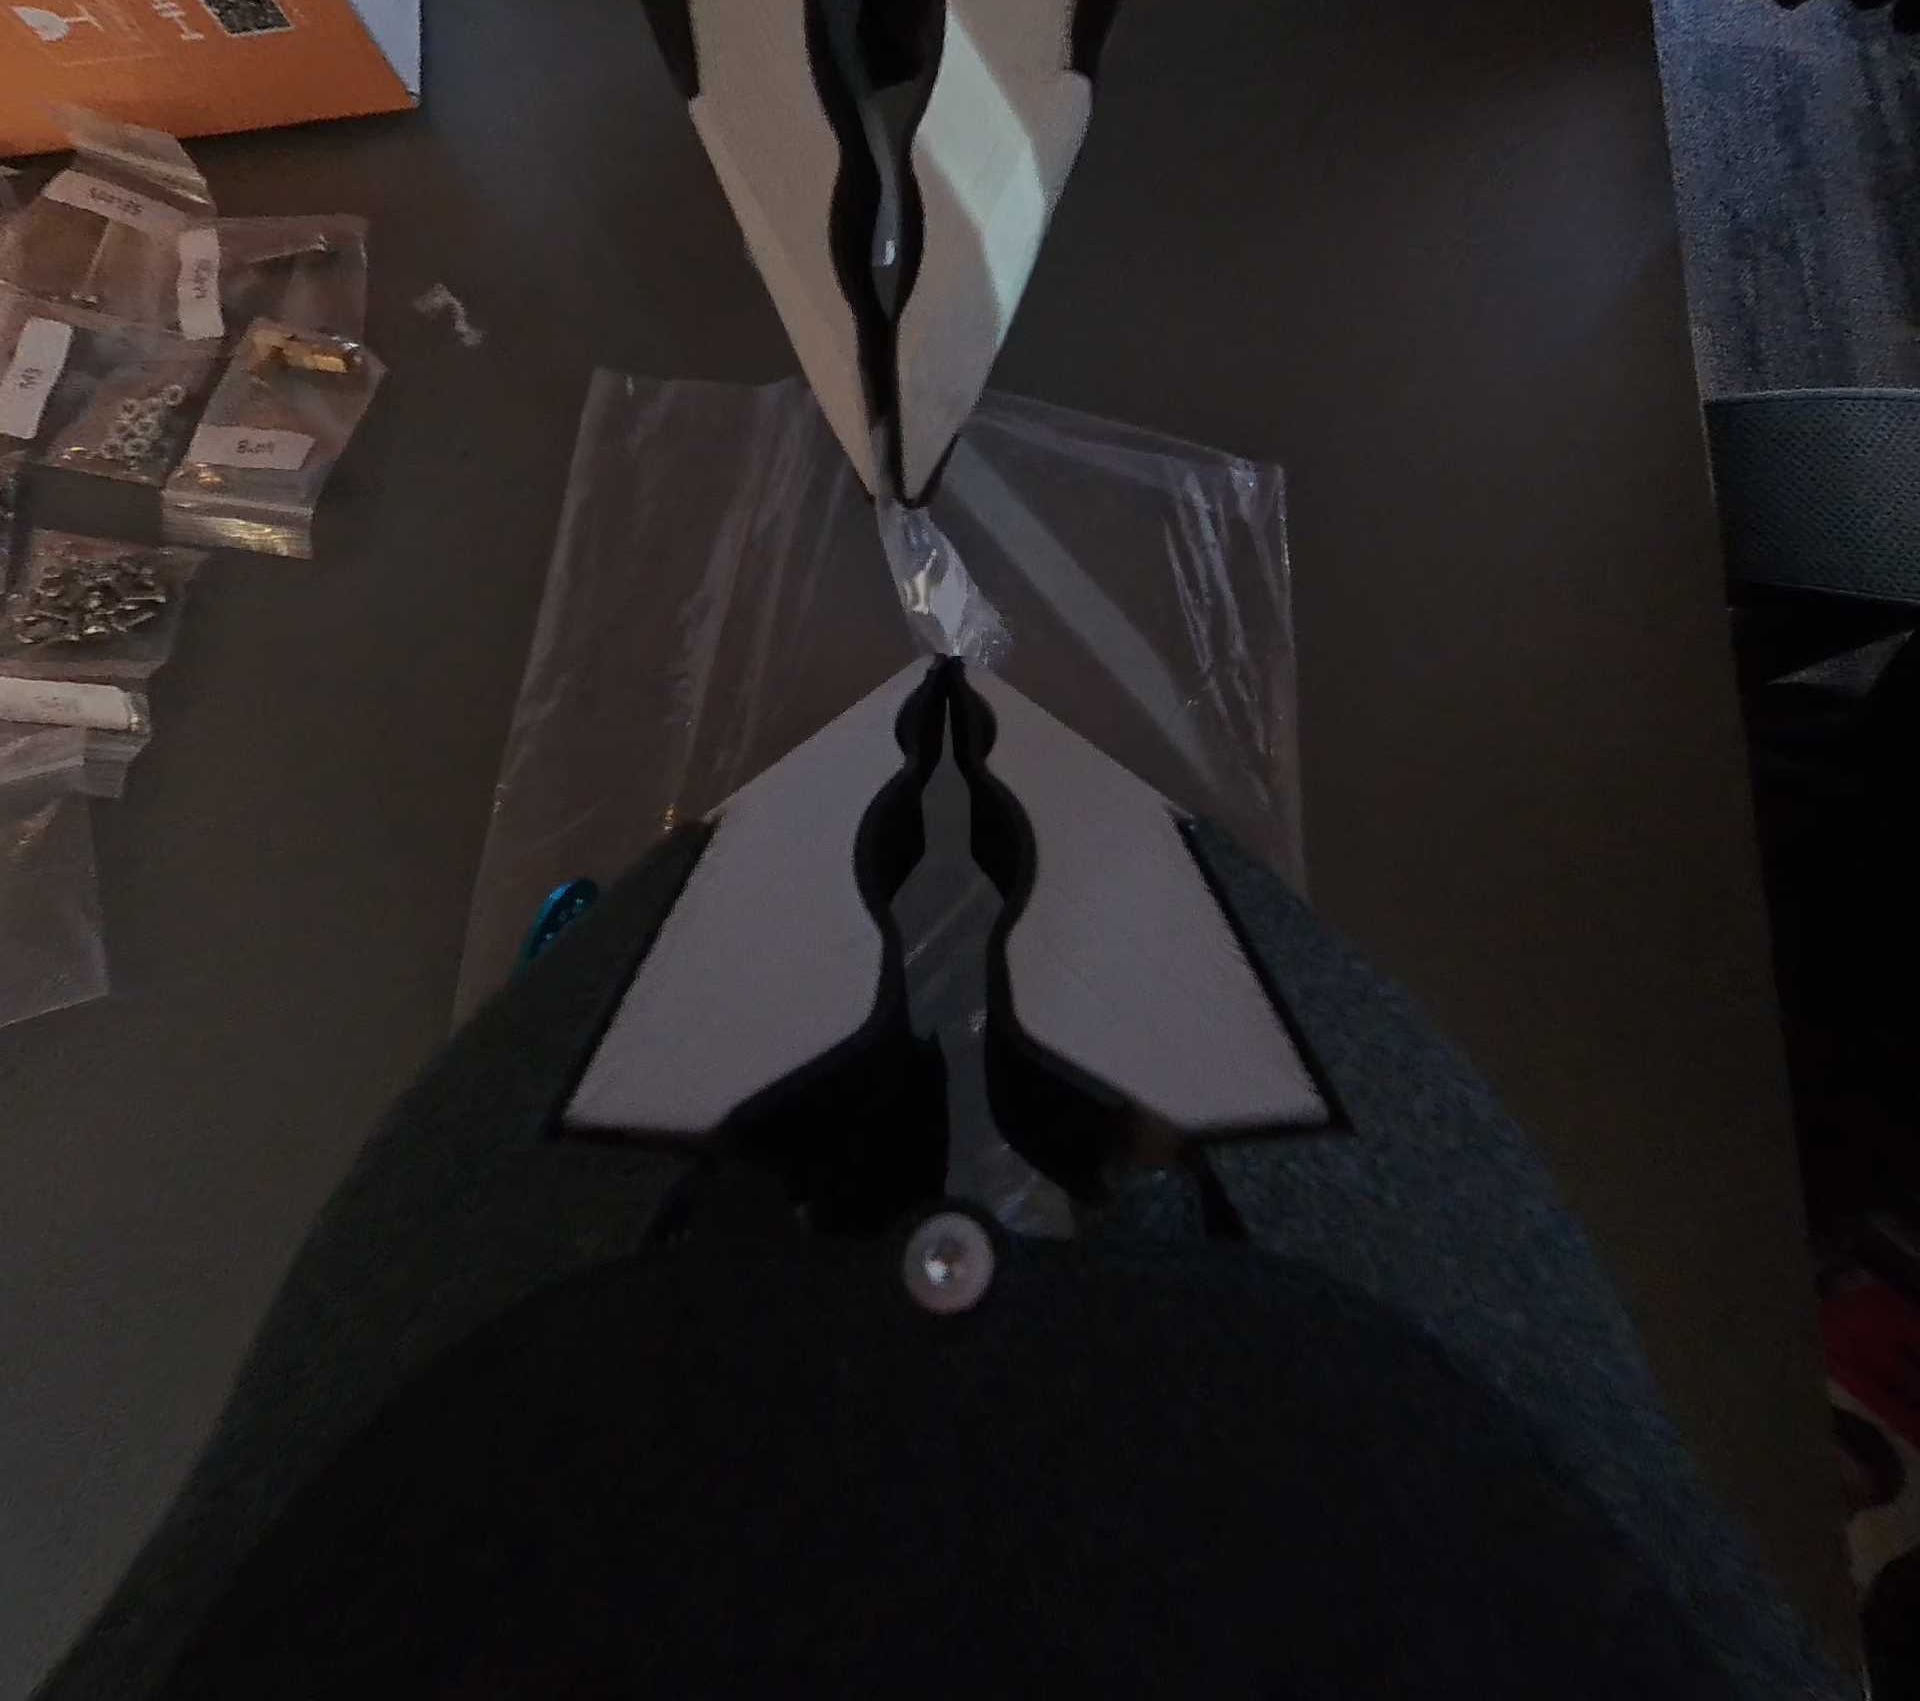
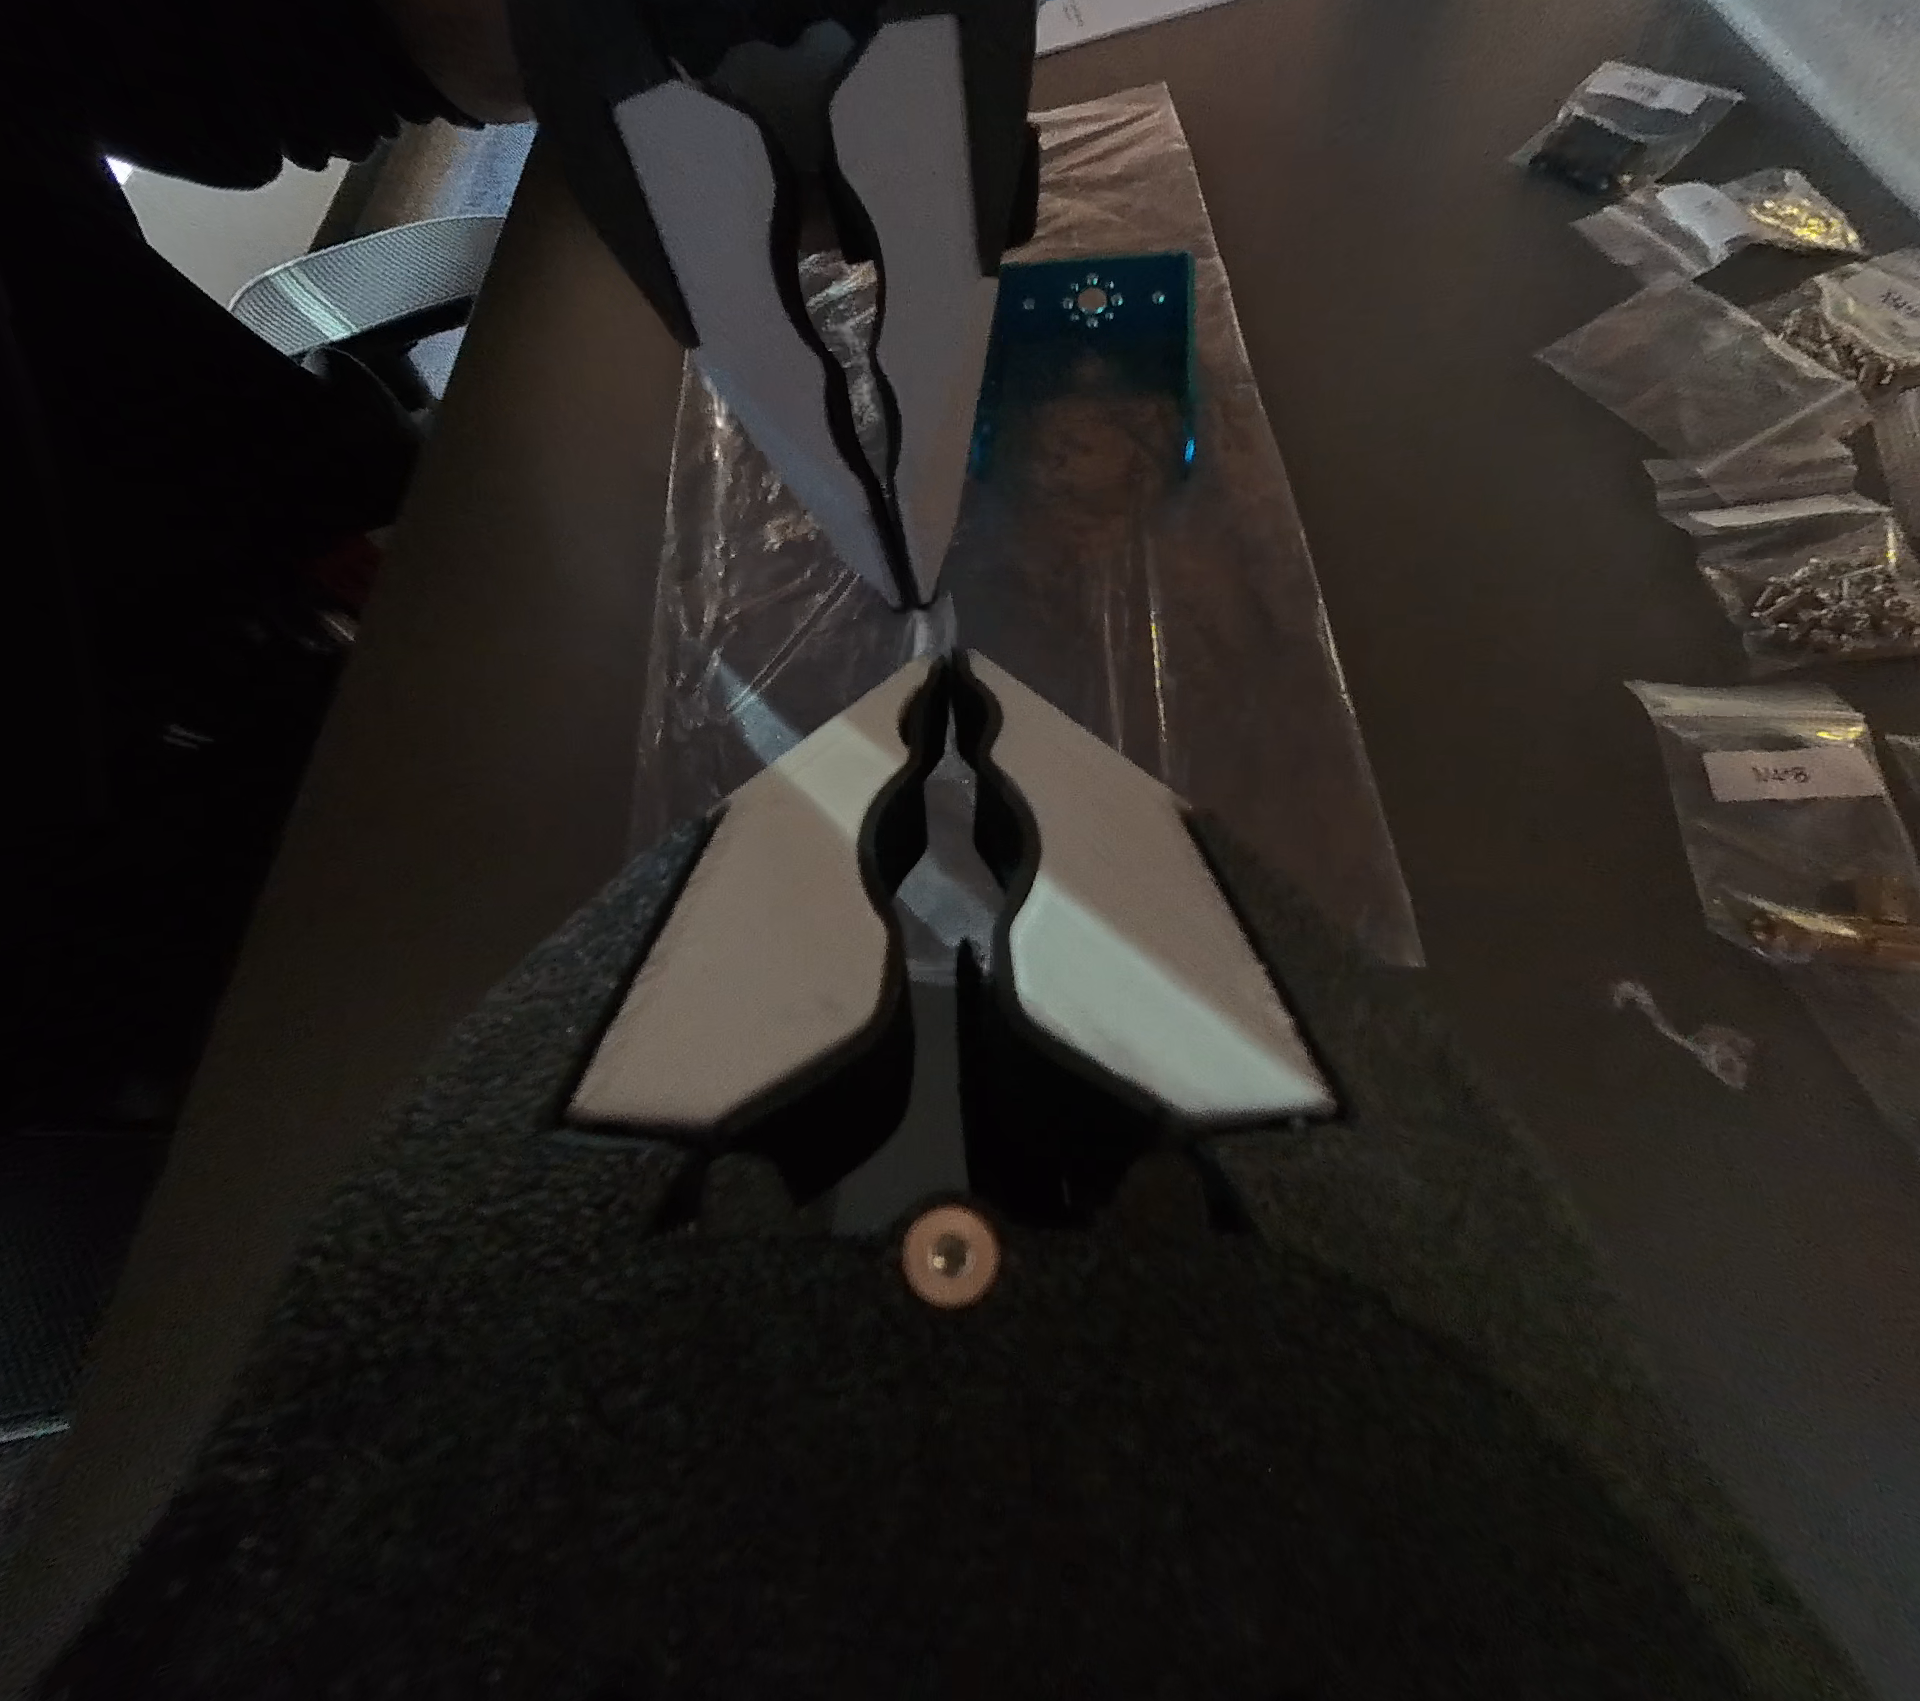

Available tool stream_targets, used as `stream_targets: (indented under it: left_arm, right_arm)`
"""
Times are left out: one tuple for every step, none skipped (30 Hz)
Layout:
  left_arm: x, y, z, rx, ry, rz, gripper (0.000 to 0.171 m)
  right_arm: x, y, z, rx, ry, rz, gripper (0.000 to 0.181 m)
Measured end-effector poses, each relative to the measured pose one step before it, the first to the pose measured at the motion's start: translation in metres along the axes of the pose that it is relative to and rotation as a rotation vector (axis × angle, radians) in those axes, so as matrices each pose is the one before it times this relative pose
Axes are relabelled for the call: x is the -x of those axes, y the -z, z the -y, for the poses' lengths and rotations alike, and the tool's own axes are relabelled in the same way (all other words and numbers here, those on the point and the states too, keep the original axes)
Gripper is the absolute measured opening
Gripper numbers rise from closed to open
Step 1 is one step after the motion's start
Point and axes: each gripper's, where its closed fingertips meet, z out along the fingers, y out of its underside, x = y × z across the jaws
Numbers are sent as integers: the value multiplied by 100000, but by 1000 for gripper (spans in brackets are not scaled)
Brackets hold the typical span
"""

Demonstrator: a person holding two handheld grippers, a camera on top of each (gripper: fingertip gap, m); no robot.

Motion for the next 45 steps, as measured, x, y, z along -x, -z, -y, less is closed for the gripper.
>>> stream_targets:
  left_arm:
    - [250, 124, 25, -168, 214, 932, 0]
    - [261, 156, 39, -381, 822, 517, 0]
    - [208, 164, 87, -860, 1467, -112, 0]
    - [32, 121, 92, -996, 1622, -1257, 0]
    - [-42, 35, 65, -811, 1363, -1411, 5]
    - [91, -24, 51, -536, 1034, -133, 9]
    - [36, -88, -20, 88, 287, -9, 10]
    - [-102, -105, -2, 54, -460, -438, 7]
    - [-99, -113, 14, -130, -825, -130, 1]
    - [18, -137, -97, 700, -914, 711, 0]
    - [82, -76, -130, 868, -1094, 1050, 0]
    - [-57, 0, -70, 483, -790, -44, 0]
    - [-41, 67, -29, 153, 79, -364, 0]
    - [83, 83, 16, -226, 611, 208, 0]
    - [96, 74, 35, -332, 618, 144, 0]
    - [123, 61, 29, -280, 468, 309, 0]
    - [144, 64, 65, -449, 227, 495, 0]
    - [21, 51, 54, -359, 136, -94, 0]
    - [-27, 43, 54, -294, 94, -340, 0]
    - [34, 31, 53, -311, 7, 184, 0]
    - [28, -3, 19, -34, -29, 167, 0]
    - [23, -18, -51, 324, -175, 230, 0]
    - [88, -26, -34, 179, -391, 745, 0]
    - [86, -28, -58, 343, -326, 745, 0]
    - [9, -24, -63, 359, -448, 289, 0]
    - [-95, -28, -46, 192, -531, -245, 0]
    - [-63, -69, -30, 107, -381, -9, 0]
    - [-65, -72, 11, -52, -548, 37, 0]
    - [-169, -72, -1, 111, -488, -565, 0]
    - [-185, -59, 3, 79, -354, -660, 0]
    - [-51, -21, 13, 45, -509, 288, 0]
    - [18, 8, -8, 342, -736, 578, 0]
    - [15, 23, -22, 375, -636, 492, 0]
    - [-12, 21, -14, 128, -320, 68, 0]
    - [-1, 4, -4, -4, 220, -29, 0]
    - [15, -9, -20, -1, 391, -55, 0]
    - [-12, -16, -23, 127, 95, -152, 0]
    - [46, 0, -35, 114, -159, 341, 0]
    - [42, 12, -23, 167, -248, 402, 0]
    - [8, 18, 3, 101, -96, 77, 0]
    - [37, 24, 19, -8, 140, 194, 0]
    - [34, 13, 14, 5, 126, 77, 0]
    - [-14, 14, 37, -117, 122, -111, 0]
    - [43, 2, 29, -74, 253, 118, 0]
    - [7, -1, 24, 37, 274, -14, 0]
  right_arm:
    - [-36, 23, 43, -127, 74, -294, 0]
    - [-85, 76, 140, -880, 884, -851, 0]
    - [-10, 82, 134, -713, 261, -109, 0]
    - [-30, 71, 70, -356, -247, 15, 0]
    - [-93, 44, 32, -314, 20, -453, 0]
    - [-60, 29, -8, -154, 23, -154, 0]
    - [-1, 29, 119, -957, -195, 187, 0]
    - [6, 4, 126, -1004, -620, 452, 0]
    - [-42, -52, -108, 442, -348, 0, 0]
    - [-108, -61, -224, 1132, 216, -522, 0]
    - [-10, -56, -116, 591, -56, -16, 0]
    - [81, -58, -22, 15, -292, 577, 0]
    - [22, -41, -30, 157, -401, 250, 0]
    - [-70, -11, -47, 47, -247, -219, 0]
    - [-67, 22, -72, 259, -307, -115, 0]
    - [-75, 19, -63, 172, -209, -180, 0]
    - [-96, 9, -104, 478, -471, -224, 0]
    - [-46, 1, -139, 665, -637, 106, 0]
    - [36, -50, -223, 1148, -815, 606, 0]
    - [-66, -40, -189, 1273, -273, -163, 0]
    - [-29, -9, 2, 26, 445, -438, 0]
    - [47, 11, 23, 88, 619, -108, 0]
    - [-9, 63, 129, -356, 1142, -666, 0]
    - [6, 87, 249, -1226, 933, -594, 0]
    - [127, 33, 28, -42, -196, 675, 0]
    - [65, -66, -203, 1167, -457, 546, 0]
    - [-37, -55, -127, 532, 248, -292, 0]
    - [57, -14, -100, 581, 171, 248, 0]
    - [153, 22, -83, 535, -373, 1053, 0]
    - [127, 58, -53, 369, -560, 866, 0]
    - [59, 59, -75, 305, 34, 220, 1]
    - [155, -70, -321, 1808, 492, 636, 10]
    - [-43, -166, -549, 3434, 789, -571, 15]
    - [-196, -227, -459, 2810, 908, -1548, 17]
    - [-29, -268, -363, 2115, 926, -491, 20]
    - [121, -231, -207, 1350, 579, 455, 20]
    - [97, -143, -105, 629, 106, 505, 20]
    - [18, -58, -75, 469, -36, 282, 20]
    - [-68, 34, -4, -127, -283, -1, 20]
    - [-140, 114, 76, -731, -465, -278, 19]
    - [-129, 171, 185, -1328, -449, -146, 18]
    - [-104, 162, 241, -1579, -455, -79, 18]
    - [-6, 114, 256, -1626, -458, 353, 18]
    - [89, 53, 165, -754, -187, 576, 15]
    - [57, 6, 38, 31, 519, -22, 8]
